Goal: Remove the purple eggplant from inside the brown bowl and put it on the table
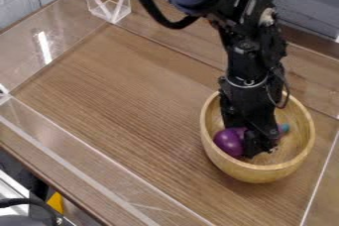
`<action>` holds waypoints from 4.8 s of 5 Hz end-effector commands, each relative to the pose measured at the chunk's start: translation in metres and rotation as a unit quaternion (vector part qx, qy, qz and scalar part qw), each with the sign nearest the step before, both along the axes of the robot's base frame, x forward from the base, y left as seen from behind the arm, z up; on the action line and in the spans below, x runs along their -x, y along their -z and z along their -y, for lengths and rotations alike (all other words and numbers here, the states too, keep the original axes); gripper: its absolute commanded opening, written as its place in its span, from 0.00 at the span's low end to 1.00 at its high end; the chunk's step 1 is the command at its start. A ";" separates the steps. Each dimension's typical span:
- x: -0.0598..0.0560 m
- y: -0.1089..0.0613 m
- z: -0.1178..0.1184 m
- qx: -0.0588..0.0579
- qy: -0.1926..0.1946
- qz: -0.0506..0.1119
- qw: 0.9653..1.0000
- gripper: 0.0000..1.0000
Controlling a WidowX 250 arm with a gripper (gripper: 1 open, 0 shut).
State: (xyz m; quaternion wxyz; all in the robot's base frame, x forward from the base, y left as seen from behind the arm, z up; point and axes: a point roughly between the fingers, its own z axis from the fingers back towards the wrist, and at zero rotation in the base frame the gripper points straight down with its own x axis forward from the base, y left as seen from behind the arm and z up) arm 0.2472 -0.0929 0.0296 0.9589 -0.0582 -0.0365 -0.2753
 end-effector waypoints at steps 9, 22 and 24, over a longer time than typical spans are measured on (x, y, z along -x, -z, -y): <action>0.003 -0.020 -0.002 0.000 0.026 -0.027 0.999 1.00; 0.028 -0.120 -0.029 0.015 -0.079 -0.038 0.996 0.00; 0.035 -0.116 -0.020 0.016 -0.079 -0.045 0.996 0.00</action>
